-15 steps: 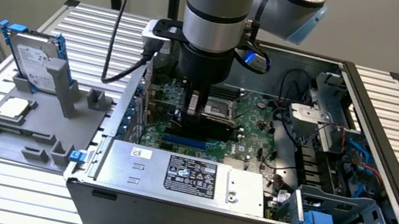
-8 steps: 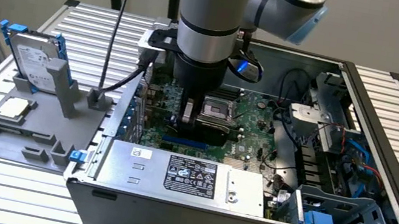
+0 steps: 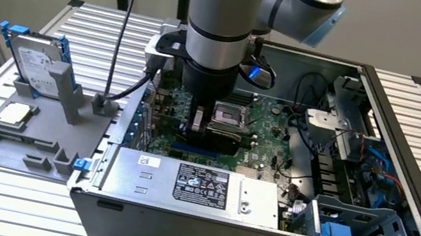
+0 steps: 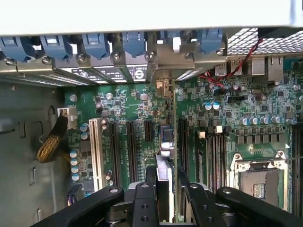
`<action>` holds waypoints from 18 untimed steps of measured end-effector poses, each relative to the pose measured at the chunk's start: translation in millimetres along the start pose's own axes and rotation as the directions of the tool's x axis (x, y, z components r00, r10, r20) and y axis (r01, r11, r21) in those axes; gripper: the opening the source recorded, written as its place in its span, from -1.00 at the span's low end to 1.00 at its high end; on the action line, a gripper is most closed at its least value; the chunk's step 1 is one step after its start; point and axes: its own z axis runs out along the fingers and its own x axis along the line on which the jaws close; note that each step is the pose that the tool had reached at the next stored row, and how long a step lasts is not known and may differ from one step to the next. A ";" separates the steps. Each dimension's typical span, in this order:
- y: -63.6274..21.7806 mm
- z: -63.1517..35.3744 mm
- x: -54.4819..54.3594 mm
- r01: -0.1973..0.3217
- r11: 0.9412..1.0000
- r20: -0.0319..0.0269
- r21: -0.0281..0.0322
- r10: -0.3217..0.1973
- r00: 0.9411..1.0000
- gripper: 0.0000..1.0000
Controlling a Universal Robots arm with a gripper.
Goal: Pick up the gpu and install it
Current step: 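Insert the gpu into the slot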
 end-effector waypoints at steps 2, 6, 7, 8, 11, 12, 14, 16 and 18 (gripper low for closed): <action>0.2 0.4 0.0 0.000 1.000 0.001 0.000 0.000 1.000 -0.44; 1.3 1.1 0.1 0.000 1.000 0.001 -0.001 0.000 1.000 -0.44; 1.6 1.3 0.1 0.000 1.000 0.001 -0.001 0.000 1.000 -0.44; 1.7 1.4 0.1 0.000 1.000 0.001 -0.001 0.000 1.000 -0.44; 2.2 1.6 0.0 0.000 1.000 0.001 -0.004 0.000 1.000 -0.44; 2.4 1.6 -0.1 0.000 1.000 0.001 -0.004 0.000 1.000 -0.44; 2.9 1.7 -0.2 0.000 1.000 0.001 -0.005 0.000 1.000 -0.44; 3.2 2.1 -0.1 0.000 1.000 0.001 -0.005 0.000 1.000 -0.44; 3.5 2.8 -0.3 0.000 1.000 0.001 -0.005 0.000 1.000 -0.44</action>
